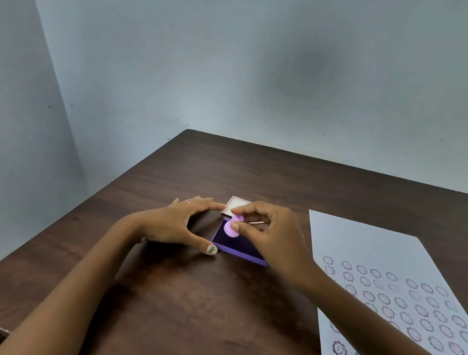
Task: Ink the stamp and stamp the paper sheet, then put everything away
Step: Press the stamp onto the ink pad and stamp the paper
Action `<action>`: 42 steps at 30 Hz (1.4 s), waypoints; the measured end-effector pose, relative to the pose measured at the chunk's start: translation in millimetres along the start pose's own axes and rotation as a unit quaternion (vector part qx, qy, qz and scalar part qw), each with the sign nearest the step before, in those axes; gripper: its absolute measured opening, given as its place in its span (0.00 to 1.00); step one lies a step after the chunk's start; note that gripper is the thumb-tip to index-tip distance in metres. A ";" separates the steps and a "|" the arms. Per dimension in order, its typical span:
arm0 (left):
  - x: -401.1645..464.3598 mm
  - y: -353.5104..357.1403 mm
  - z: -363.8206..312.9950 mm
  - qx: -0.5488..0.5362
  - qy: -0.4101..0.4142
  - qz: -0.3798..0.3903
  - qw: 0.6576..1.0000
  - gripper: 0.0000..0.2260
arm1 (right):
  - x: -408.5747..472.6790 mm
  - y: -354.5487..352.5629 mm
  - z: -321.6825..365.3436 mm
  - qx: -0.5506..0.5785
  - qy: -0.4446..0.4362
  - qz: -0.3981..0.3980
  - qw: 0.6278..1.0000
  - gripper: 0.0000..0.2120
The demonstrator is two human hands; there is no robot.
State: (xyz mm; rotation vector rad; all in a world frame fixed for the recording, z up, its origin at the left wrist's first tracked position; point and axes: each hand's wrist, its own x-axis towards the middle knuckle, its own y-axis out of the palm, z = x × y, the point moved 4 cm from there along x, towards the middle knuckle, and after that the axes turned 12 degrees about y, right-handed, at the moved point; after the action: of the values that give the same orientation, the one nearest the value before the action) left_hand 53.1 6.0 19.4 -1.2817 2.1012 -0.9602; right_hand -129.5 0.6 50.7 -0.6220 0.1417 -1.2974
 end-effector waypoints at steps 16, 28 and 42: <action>1.8 0.6 -2.9 0.028 0.010 -0.008 1.000 0.30 | -5.7 19.1 4.8 -0.123 -0.122 -0.004 0.985 0.10; 1.3 -0.5 -4.7 0.024 0.011 -0.009 1.000 0.29 | -6.5 23.6 5.4 -0.140 -0.153 0.003 0.978 0.07; 1.3 -0.1 -4.7 0.022 0.007 -0.016 1.000 0.29 | 7.4 17.1 6.3 -0.141 -0.097 0.008 0.985 0.07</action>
State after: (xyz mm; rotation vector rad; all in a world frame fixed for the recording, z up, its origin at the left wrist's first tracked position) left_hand 49.3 6.3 22.4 -1.2929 2.0640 -1.0250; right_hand -110.0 -1.8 49.1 -0.9843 0.1712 -1.2029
